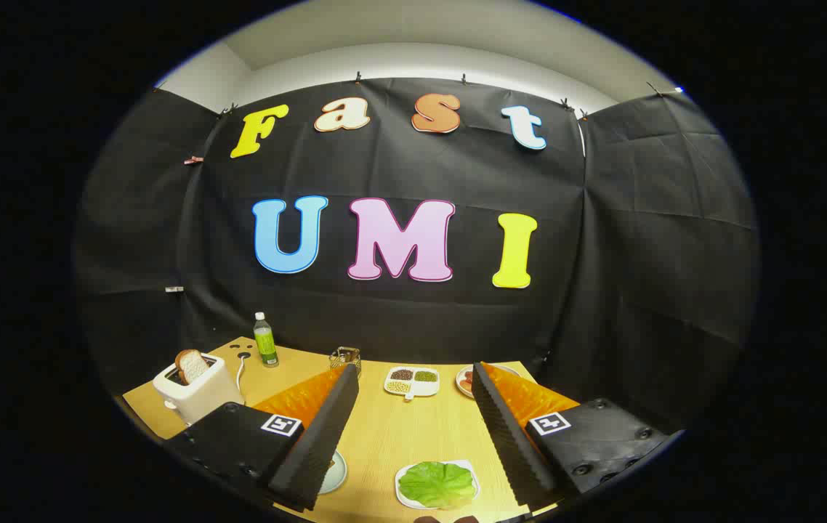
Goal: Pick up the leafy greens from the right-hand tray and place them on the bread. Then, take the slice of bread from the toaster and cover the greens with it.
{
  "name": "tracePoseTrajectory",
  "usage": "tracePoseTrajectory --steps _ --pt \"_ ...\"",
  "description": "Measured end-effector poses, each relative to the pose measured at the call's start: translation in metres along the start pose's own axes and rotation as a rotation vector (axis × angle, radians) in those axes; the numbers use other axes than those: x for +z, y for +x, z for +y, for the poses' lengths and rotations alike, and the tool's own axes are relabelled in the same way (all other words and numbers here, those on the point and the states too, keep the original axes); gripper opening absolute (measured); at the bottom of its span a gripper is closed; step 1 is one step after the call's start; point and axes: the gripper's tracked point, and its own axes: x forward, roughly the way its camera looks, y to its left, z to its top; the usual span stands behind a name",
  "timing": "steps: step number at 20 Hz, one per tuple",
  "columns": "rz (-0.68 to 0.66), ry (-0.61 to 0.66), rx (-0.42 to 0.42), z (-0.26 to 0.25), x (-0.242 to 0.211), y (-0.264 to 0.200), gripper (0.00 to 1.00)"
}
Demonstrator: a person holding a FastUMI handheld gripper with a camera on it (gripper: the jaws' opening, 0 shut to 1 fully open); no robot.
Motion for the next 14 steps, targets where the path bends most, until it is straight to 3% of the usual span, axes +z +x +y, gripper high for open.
tracePoseTrajectory --steps 14 --pt "0.002 0.018 -0.054 -0.003 -0.0004 -0.0088 0.97"
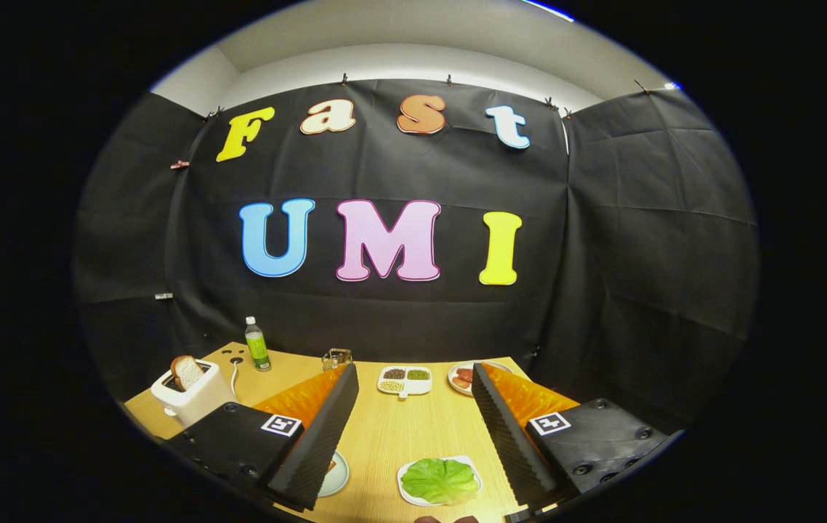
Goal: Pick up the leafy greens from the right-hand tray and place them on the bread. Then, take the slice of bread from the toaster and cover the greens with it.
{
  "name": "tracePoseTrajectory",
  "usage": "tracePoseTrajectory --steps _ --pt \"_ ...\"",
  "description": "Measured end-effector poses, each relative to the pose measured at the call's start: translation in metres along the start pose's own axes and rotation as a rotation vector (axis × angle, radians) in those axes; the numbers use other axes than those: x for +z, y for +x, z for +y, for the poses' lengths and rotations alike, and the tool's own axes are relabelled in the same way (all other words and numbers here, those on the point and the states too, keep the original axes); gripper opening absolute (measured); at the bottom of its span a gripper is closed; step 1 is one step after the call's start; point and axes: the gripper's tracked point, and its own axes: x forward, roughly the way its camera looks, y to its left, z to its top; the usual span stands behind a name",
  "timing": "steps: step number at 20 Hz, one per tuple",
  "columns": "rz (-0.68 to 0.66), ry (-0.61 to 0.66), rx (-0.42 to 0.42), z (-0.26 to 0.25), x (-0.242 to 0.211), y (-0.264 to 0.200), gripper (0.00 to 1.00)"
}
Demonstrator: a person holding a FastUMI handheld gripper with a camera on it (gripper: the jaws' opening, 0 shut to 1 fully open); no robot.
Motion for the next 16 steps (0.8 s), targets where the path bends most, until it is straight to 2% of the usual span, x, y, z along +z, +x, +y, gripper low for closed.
tracePoseTrajectory --steps 8,16 --pt "0.035 -0.018 0.021 0.003 -0.012 0.007 0.98" --pt "0.171 -0.012 0.085 -0.01 -0.069 0.029 0.98"
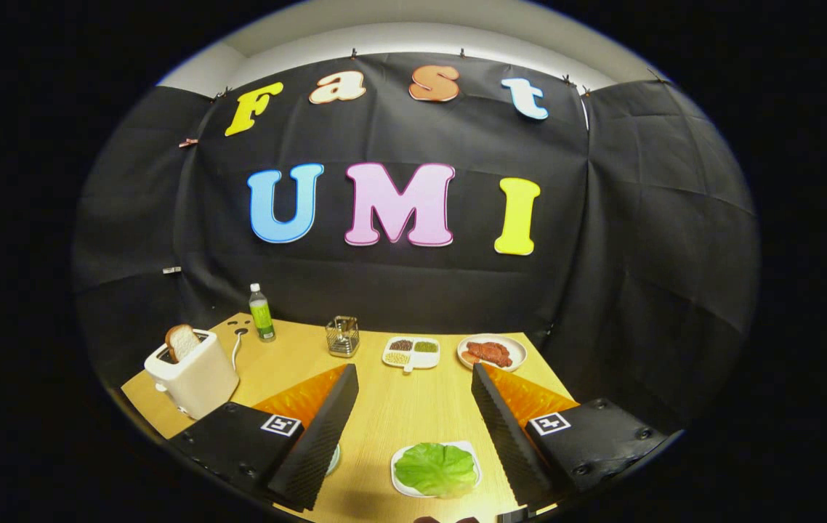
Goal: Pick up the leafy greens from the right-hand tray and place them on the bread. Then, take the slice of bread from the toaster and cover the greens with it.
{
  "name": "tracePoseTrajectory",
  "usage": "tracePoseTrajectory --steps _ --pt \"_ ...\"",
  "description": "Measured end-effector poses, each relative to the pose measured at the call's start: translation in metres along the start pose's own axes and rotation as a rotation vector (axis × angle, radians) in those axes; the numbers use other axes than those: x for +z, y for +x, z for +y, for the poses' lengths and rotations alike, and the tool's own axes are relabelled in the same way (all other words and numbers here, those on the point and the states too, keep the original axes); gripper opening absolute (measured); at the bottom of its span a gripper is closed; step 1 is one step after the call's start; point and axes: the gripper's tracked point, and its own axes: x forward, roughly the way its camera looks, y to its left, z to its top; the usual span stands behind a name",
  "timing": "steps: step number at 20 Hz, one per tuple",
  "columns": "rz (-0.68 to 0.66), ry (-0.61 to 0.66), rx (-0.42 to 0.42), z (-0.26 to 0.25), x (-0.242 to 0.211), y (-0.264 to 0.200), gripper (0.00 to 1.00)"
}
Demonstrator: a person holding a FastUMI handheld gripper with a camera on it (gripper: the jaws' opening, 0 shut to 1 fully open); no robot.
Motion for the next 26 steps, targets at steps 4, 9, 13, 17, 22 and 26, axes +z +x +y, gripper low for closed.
tracePoseTrajectory --steps 4,9,13,17,22,26 --pt "0.125 0.004 0.038 -0.012 -0.046 0.019 0.98" --pt "0.303 -0.022 0.122 -0.021 -0.115 0.039 0.98" --pt "0.438 -0.041 0.178 -0.027 -0.17 0.05 0.98" --pt "0.548 -0.072 0.205 -0.037 -0.22 0.057 0.98" --pt "0.643 -0.071 0.229 -0.044 -0.262 0.068 0.96" --pt "0.655 -0.108 0.256 -0.041 -0.275 0.068 0.84"
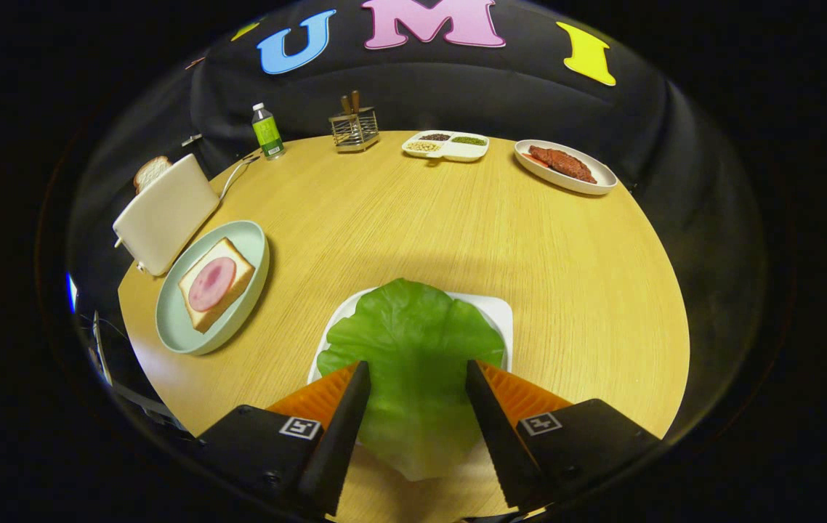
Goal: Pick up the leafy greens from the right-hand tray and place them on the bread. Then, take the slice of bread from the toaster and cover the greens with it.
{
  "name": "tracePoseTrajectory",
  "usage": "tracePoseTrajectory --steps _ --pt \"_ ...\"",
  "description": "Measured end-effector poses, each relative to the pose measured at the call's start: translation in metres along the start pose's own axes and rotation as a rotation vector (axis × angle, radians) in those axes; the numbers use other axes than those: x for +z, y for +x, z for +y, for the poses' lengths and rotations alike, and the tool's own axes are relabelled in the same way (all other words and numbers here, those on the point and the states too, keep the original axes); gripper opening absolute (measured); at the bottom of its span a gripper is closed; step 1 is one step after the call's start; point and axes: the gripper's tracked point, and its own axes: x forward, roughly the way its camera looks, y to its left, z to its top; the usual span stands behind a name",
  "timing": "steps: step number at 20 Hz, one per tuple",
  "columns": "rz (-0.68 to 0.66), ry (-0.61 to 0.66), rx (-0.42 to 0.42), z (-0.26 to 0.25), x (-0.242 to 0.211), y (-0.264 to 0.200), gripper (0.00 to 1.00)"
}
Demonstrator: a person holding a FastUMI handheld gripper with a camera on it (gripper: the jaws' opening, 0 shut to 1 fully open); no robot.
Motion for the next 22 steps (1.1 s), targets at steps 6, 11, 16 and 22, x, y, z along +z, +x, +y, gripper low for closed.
tracePoseTrajectory --steps 6,11,16,22 --pt "0.028 -0.039 0.002 0.007 -0.002 0.002 0.74" --pt "0.034 -0.109 0.001 0.018 -0.002 0.002 0.15" --pt "0.068 -0.066 0.012 0.02 -0.002 0.004 0.06" --pt "0.085 -0.041 -0.003 0.021 0.007 -0.004 0.06"
